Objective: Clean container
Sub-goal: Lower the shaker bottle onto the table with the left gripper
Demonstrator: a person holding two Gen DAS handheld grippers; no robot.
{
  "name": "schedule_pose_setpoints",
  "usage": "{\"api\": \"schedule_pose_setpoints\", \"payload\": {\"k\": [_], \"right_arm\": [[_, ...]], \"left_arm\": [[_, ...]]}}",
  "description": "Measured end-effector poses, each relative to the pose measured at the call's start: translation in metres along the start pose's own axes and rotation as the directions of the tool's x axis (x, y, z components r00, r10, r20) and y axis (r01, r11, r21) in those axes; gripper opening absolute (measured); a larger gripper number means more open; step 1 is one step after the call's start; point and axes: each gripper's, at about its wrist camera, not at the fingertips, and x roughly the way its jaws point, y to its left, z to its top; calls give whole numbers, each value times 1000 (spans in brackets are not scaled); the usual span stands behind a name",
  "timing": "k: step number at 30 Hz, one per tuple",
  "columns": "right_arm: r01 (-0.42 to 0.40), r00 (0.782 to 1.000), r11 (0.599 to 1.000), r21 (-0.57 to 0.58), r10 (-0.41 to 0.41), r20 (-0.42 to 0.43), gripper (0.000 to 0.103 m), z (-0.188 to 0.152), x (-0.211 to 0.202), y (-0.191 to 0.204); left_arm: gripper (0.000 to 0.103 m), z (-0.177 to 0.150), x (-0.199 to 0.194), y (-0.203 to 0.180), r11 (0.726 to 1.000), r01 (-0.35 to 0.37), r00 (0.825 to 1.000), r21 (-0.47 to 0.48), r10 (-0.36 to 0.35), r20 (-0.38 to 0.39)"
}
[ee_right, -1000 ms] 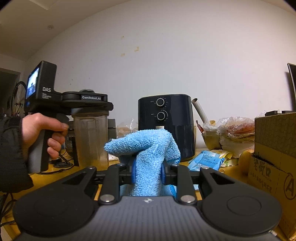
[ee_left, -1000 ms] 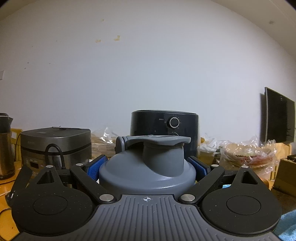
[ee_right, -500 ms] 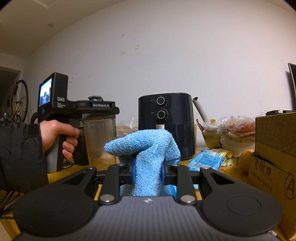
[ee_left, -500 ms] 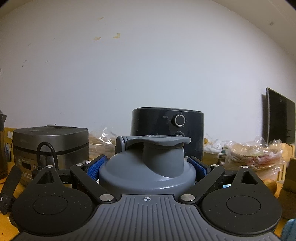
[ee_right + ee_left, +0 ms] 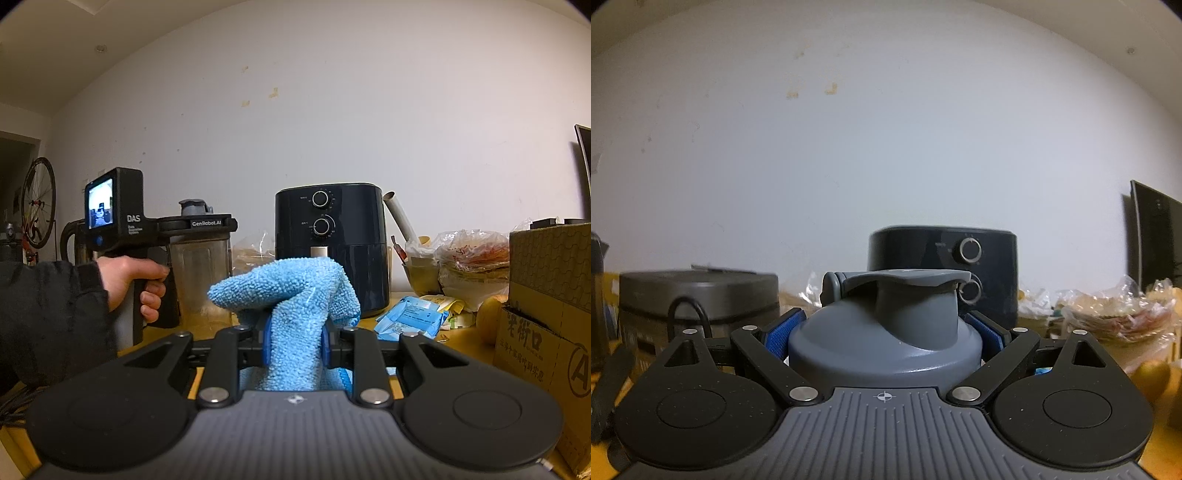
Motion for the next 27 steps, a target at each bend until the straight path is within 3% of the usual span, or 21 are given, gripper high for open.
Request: {"api": "schedule_pose_setpoints", "payload": {"k": [17,27], "right_arm": [[5,1000,1000,3,-5,-7,21,0,0,1],[7,1000,1000,3,-7,-12,21,0,1,1]], "left_arm": [[94,-13,31,4,1000,-4,997,-8,4,-73],[94,-16,37,6,1000,12,998,-4,-13,-63]]}}
